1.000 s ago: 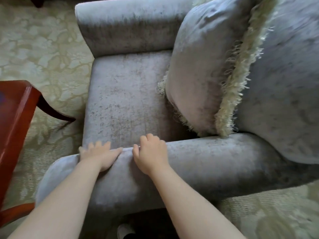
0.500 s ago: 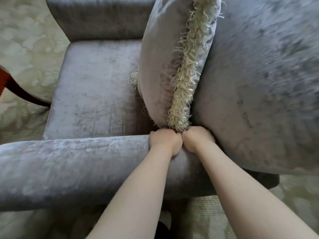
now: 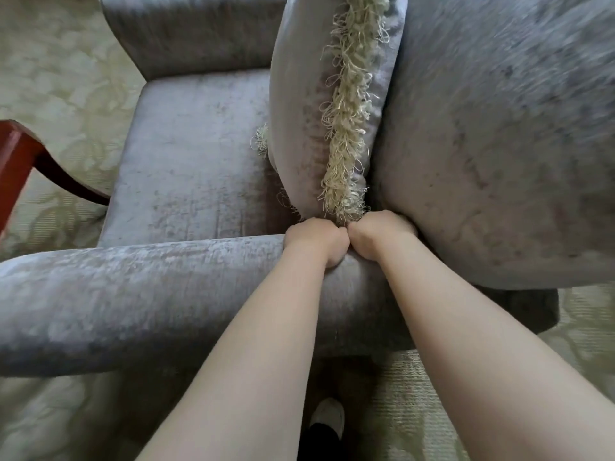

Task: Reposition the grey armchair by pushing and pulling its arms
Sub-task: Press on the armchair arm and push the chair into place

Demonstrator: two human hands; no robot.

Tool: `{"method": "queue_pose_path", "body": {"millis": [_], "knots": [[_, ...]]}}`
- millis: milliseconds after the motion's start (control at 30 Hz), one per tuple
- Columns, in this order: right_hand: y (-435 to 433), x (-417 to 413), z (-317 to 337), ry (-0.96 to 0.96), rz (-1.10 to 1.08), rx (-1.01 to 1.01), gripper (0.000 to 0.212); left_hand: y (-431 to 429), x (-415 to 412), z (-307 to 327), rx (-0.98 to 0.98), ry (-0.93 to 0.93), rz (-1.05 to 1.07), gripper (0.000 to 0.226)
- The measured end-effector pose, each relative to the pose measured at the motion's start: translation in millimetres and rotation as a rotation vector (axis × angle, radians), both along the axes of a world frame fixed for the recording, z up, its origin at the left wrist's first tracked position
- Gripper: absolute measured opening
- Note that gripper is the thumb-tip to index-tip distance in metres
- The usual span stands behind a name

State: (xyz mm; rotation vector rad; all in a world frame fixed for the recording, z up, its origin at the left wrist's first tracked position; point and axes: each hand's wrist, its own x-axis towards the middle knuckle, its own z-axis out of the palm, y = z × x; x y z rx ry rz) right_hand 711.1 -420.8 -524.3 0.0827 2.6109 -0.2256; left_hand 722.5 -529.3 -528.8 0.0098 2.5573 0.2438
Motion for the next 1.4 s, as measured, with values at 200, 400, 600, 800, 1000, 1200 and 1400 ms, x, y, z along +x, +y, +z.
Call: {"method": "queue_pose_path", "body": {"millis": [200,400,600,800,1000,1200,1400], "knots": [[0.2,18.7,4.2,0.028,-0.030,-0.031,0.038,-1.1,13.2,2.7,-0.031,0.017,-0.088,0.046],[-2.8,17.9,-2.4,0.064,-0.049,-0.010,0.038,-2.7,12.3,-5.2,-0.022,0.085,-0.123,0.046],[-3.7,15.3,-6.5,0.074,-0.036,0.011,0.036,-2.7,11.5,-10.2,0.001,0.120,-0.137,0.045],[-4.6,16.0,-2.5,0.043,-0.042,0.019,0.038,-3.0,12.9,-4.3,0.014,0.128,-0.116,0.043],[-4.2,21.1,2.8,0.044,-0.078,0.017,0.043,-4.3,15.2,-0.3,0.039,0.088,-0.065,0.045],[-8.3,39.3,2.2,0.057,-0.075,0.029,0.040,-9.3,30.7,-1.3,0.041,0.085,-0.087,0.042],[-9.1,56.3,3.5,-0.011,-0.094,0.004,0.041,-10.2,45.7,-1.6,0.020,0.056,-0.168,0.044]]}}
